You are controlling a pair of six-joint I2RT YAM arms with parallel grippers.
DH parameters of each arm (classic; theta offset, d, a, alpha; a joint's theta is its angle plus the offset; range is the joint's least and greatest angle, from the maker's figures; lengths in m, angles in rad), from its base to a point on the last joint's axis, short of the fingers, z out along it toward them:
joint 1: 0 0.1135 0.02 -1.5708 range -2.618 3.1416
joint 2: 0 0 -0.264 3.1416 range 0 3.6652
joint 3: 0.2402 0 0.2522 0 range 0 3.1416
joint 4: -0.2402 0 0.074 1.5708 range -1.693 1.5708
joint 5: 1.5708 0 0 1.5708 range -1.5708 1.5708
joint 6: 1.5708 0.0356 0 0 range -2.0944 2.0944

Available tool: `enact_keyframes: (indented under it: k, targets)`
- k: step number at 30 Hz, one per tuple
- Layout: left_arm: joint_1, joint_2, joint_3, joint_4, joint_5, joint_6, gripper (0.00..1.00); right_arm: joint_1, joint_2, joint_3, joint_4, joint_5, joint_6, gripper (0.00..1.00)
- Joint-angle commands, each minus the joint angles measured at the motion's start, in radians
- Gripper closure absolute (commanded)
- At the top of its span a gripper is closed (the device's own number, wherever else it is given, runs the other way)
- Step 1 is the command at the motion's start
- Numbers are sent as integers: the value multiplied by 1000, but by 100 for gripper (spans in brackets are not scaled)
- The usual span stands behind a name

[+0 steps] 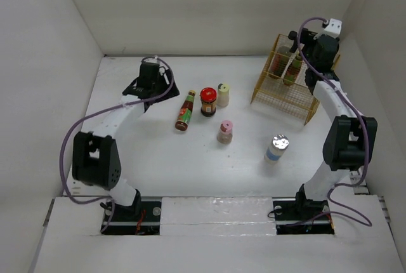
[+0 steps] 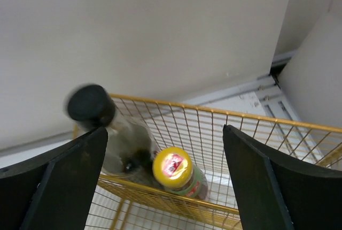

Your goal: Organize the condiment bottles

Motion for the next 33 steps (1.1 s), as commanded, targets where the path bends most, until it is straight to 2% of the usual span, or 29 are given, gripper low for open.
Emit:
enact_keyframes:
  k: [1, 4, 8, 11, 15, 19, 25, 27, 30, 31, 32, 33]
  targets:
    - [-59, 120, 142, -82, -77, 77, 33, 8, -115, 0, 36, -49, 40, 6]
    - [-68, 220, 192, -93, -16, 103, 35, 8, -157, -11, -2, -69, 40, 5]
    - [-127, 267, 223, -123, -136, 163, 35, 8, -191, -43, -3, -115, 63, 5]
    - [-128, 289, 219, -134, -146, 163, 35, 17, -211, -52, -3, -144, 72, 5]
    - [-149, 313, 191, -125, -92, 183, 31, 18, -211, -61, -3, -164, 72, 5]
    - [-207, 362, 202, -144, -127, 218, 31, 18, -211, -71, -3, -186, 81, 5]
    - [-207, 415, 213, -153, -149, 204, 34, 18, -242, -80, -3, -186, 81, 5]
    - [-207, 437, 222, -153, -149, 192, 41, 18, -254, -80, -3, -186, 81, 5]
    - [-207, 447, 222, -153, -140, 183, 58, 18, -299, -89, -3, -206, 81, 5]
    - [-207, 456, 211, -153, -140, 183, 68, 18, -299, -100, -3, -206, 81, 5]
    - [-207, 456, 211, -162, -140, 183, 90, 18, -325, -100, -3, -215, 90, 5]
    - [-207, 456, 202, -162, -140, 174, 98, 18, -325, -100, -3, -215, 90, 5]
